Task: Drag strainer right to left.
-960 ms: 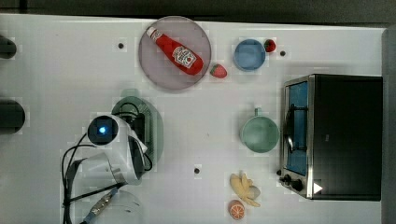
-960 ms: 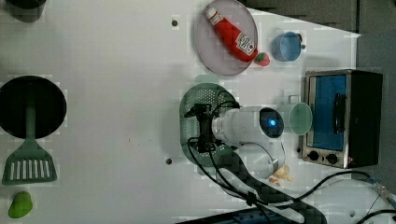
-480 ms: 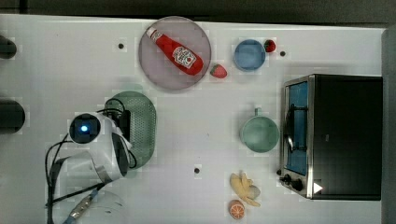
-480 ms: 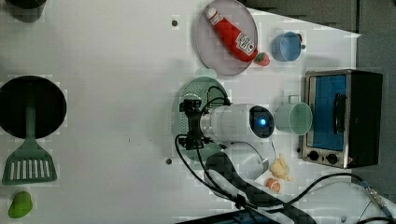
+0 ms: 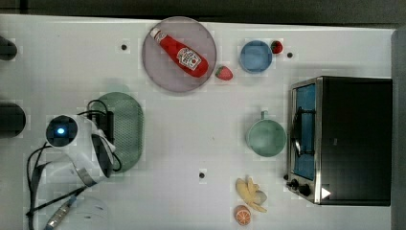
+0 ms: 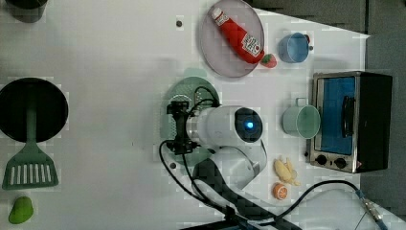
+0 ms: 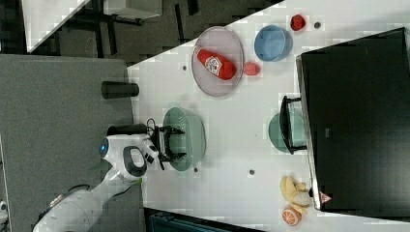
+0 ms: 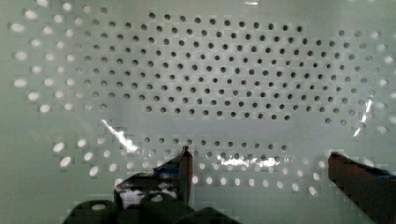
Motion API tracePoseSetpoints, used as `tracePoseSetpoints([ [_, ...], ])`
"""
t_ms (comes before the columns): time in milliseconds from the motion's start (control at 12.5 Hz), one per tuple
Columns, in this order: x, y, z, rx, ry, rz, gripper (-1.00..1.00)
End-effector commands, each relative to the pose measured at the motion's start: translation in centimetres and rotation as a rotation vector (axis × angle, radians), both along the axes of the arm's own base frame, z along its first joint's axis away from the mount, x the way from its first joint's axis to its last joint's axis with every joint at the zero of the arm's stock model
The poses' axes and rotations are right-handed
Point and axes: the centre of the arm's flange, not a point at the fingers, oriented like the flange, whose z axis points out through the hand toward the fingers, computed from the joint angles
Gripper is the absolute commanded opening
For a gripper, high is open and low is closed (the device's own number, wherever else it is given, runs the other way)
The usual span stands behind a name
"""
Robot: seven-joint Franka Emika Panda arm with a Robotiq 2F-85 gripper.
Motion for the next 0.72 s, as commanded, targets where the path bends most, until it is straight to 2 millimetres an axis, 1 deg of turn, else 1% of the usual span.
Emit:
tracePoseSetpoints([
  [80,-0.8,3.8,0.8,0.036,-0.016,-0.039,1.0],
  [720,-0.6,8.3,1.3,0.091,-0.031,-0.039,1.0],
])
